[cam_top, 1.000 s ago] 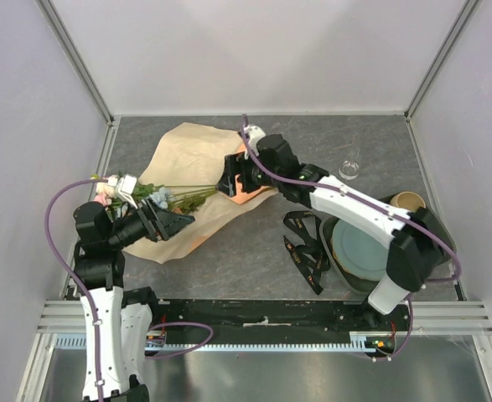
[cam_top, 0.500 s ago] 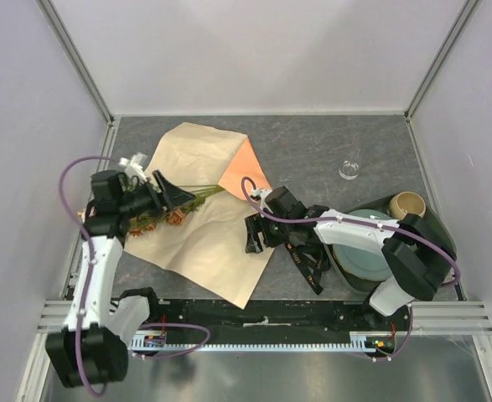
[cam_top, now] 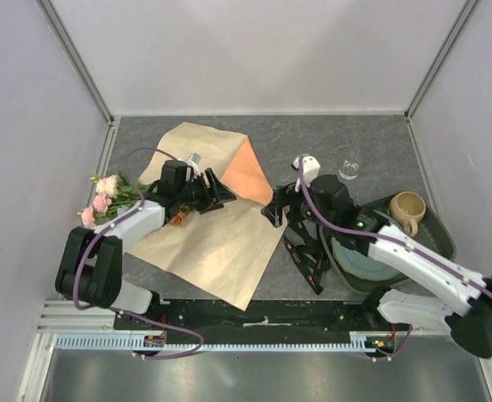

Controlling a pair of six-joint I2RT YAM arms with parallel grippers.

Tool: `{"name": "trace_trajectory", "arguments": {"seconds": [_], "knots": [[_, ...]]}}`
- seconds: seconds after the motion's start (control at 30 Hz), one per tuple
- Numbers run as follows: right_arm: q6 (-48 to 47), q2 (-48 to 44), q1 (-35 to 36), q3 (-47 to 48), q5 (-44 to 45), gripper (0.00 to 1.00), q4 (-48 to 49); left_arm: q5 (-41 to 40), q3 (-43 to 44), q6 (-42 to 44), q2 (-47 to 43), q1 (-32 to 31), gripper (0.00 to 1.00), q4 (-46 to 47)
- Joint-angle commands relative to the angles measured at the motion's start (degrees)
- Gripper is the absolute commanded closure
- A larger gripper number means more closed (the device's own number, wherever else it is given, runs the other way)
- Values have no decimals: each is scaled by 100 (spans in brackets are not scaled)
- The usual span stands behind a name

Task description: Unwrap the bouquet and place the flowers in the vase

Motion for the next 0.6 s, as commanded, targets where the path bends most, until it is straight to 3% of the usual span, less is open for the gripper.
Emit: {"name": "trace_trajectory", "arguments": {"seconds": [0.0,0.17,0.57], "knots": [[-158,-1017,20,-82,939,9,-244,-516,307,-807,960,-133,32,1398],[-228,-1739,2,-240,1274,8,-394,-269,904,-1414,2259,-423,23,2734],[-123,-2047,2,-319,1423,7,-781,-120,3664,-1853,4204,-1442,19,2894]]}}
